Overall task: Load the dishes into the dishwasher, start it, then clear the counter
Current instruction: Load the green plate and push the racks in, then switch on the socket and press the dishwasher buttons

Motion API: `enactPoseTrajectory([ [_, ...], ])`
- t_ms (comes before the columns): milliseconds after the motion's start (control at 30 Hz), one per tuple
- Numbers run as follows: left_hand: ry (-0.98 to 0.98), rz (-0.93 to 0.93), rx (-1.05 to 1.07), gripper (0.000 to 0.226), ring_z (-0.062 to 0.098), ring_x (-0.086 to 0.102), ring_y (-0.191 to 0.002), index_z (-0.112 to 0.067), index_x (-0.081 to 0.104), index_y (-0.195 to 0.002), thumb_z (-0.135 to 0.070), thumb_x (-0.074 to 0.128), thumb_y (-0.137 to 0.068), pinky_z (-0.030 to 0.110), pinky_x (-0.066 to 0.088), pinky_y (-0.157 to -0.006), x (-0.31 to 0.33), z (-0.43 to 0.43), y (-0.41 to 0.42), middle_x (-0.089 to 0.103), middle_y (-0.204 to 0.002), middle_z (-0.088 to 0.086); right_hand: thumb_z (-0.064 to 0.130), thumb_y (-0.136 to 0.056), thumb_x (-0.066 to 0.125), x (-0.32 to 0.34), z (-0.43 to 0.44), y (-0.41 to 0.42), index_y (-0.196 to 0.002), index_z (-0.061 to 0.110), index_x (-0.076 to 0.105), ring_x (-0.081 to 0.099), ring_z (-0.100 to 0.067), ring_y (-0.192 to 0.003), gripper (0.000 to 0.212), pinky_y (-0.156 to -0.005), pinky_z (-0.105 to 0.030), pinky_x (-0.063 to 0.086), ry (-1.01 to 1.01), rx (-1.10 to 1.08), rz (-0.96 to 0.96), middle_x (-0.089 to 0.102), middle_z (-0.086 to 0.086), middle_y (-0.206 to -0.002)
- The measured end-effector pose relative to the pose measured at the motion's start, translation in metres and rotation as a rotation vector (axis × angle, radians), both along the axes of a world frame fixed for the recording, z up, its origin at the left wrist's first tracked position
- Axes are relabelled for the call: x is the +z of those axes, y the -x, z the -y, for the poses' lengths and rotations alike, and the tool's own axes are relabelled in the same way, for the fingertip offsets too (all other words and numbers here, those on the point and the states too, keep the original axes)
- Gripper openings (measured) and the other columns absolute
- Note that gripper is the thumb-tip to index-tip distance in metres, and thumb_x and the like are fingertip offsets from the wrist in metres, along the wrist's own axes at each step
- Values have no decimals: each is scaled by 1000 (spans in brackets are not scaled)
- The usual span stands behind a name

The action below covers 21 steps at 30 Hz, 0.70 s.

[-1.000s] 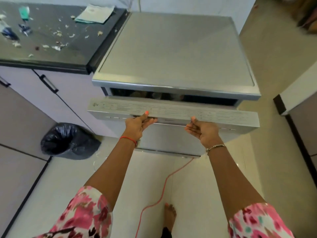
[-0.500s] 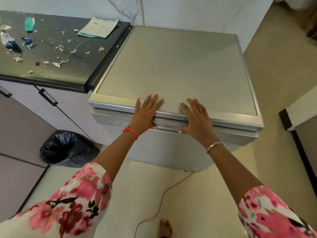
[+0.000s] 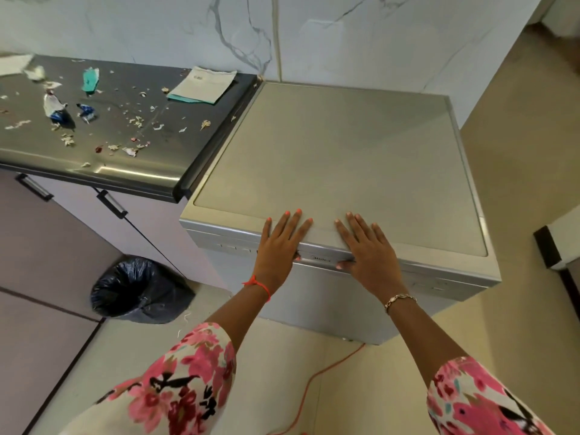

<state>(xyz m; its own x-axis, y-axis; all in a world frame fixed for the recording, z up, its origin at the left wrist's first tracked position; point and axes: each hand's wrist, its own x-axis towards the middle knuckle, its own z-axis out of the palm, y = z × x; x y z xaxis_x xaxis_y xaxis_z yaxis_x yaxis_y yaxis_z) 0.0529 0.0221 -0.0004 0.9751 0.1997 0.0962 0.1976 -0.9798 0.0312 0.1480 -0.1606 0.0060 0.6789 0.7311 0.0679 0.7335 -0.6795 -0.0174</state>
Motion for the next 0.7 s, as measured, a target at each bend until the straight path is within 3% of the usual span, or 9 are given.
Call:
enactPoseTrajectory([
  [133, -13, -4, -4, 79, 22, -5, -148, -32, -8, -146, -25, 51, -94, 43, -9, -118, -3, -2, -1, -4, -160, -1, 46, -87, 56, -2, 0, -1, -149, 26, -4, -2, -21, -147, 89, -118, -37, -1, 46, 0, 17, -3, -4, -159],
  [500, -18, -37, 22, 77, 22, -6, -148, -32, -12, -146, -22, 46, -97, 43, -10, -117, -1, 0, -2, -9, -160, -2, 41, -89, 54, 1, -2, 3, -149, 24, -7, -7, -22, -146, 87, -118, -39, -4, 68, -12, -19, -9, -4, -158],
  [700, 114, -70, 38, 71, 19, 8, -147, -31, 13, -150, -21, 54, -93, 44, 5, -119, 21, 2, -6, 6, -160, -4, 37, -93, 49, 21, -5, 3, -149, 24, -11, -12, -20, -146, 82, -118, -38, -4, 142, -28, -152, -15, -3, -158],
])
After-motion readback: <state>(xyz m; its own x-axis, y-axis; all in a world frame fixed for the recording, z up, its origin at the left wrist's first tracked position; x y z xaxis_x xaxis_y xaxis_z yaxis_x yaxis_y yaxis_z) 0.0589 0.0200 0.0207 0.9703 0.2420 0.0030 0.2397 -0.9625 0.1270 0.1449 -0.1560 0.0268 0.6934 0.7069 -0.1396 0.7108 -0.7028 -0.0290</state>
